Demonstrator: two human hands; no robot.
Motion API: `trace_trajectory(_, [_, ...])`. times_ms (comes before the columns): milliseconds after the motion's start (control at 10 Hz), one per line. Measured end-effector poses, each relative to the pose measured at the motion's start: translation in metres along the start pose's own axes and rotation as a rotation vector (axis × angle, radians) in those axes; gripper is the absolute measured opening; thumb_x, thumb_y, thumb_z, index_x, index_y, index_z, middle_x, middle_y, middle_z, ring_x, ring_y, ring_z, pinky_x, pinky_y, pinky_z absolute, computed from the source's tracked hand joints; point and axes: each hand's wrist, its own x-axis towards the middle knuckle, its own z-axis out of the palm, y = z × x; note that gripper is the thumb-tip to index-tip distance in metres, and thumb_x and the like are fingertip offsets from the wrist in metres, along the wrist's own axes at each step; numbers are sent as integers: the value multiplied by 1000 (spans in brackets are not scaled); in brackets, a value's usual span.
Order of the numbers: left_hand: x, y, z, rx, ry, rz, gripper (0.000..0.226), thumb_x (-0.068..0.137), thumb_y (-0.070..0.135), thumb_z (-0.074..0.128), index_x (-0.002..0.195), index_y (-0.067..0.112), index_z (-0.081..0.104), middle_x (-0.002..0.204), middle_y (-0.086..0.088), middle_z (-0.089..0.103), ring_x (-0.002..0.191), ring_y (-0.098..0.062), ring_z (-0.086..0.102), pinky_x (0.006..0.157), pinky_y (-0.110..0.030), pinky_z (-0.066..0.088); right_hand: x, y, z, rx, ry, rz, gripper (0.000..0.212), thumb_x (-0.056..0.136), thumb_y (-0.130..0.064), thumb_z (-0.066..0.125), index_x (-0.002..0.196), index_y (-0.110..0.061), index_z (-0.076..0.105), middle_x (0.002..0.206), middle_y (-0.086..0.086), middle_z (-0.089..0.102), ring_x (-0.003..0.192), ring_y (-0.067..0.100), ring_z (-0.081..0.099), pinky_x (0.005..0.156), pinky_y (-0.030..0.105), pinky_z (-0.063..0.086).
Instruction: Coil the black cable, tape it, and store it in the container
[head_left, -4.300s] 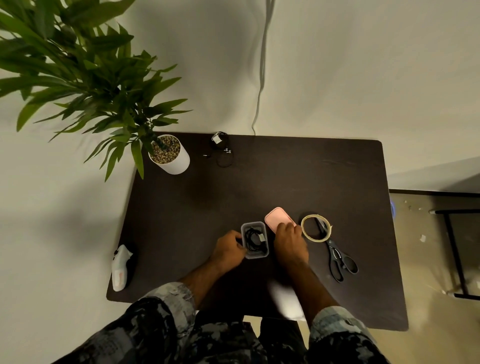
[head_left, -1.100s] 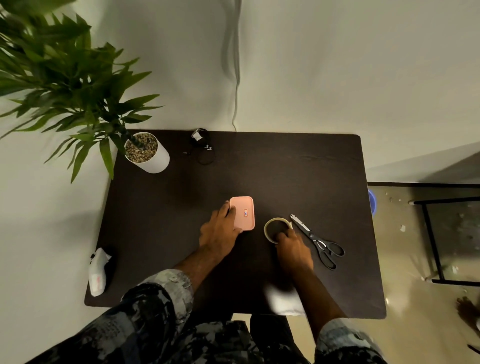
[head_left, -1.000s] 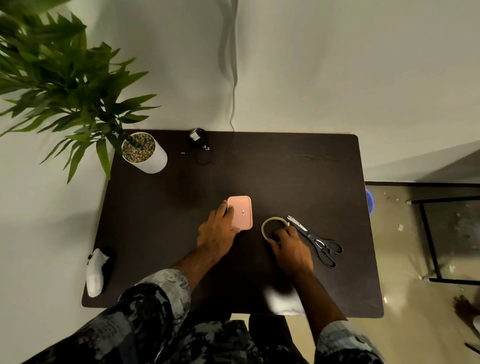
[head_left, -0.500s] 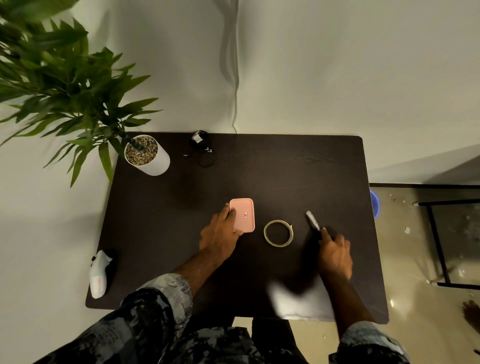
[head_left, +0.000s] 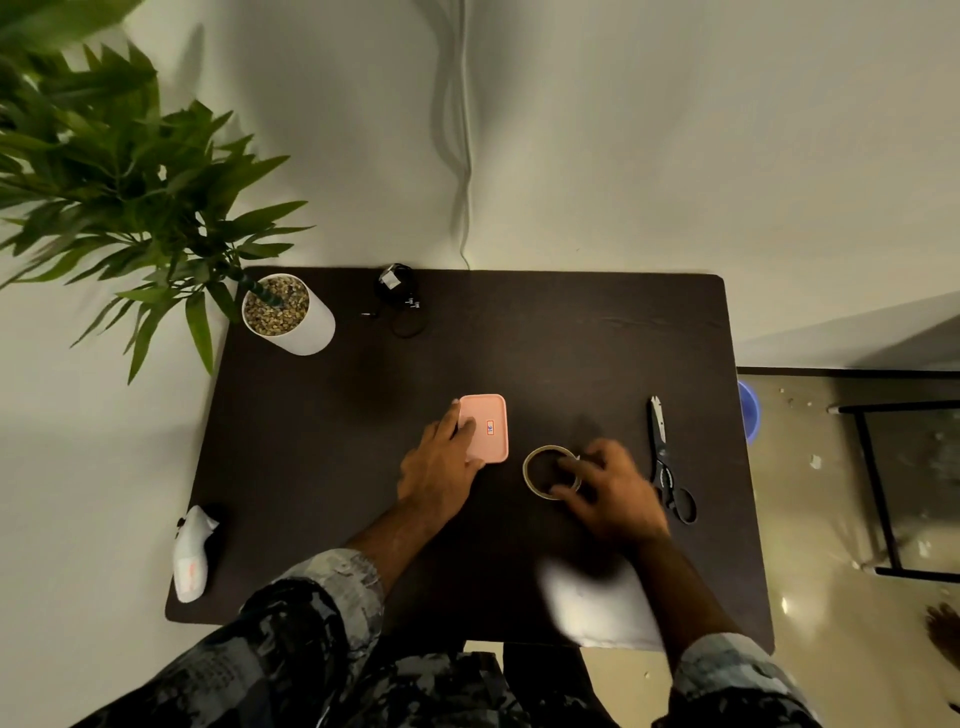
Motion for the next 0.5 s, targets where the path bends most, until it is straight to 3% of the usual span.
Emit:
trace_trajectory(100, [0,0,-1,-5,19,24,54,102,37,54,154,27,44,173,4,18,146,-23,35,100,-48,54,-2,-6,11,-109,-159,-128,47,84,-61,75,125,-38,73,134,3,57,121,23,56,81,40,60])
trace_trajectory(200, [-3,4,0,-24,15,24,50,103,32,53,153,29,47,170,5,27,145,-22,37,103,-47,53,1,-7,14,-200,-131,-100,26,90,-49,72,103,-28,78,119,3,62,111,29,62,68,40,61])
trace_trajectory(300, [-4,7,0,-50,4,23,50,103,30,53,153,28,47,170,5,29,146,-22,37,106,-47,51,5,-3,9,-225,-107,54,26,94,-47,68,99,-22,77,115,4,64,112,30,59,67,42,59])
trace_trajectory(500, [-2,13,-6,25,32,37,51,103,33,53,153,29,46,169,2,32,146,-23,38,105,-46,51,10,8,-5,-217,-96,271,36,99,-49,61,115,-19,75,126,5,61,129,30,48,84,45,58])
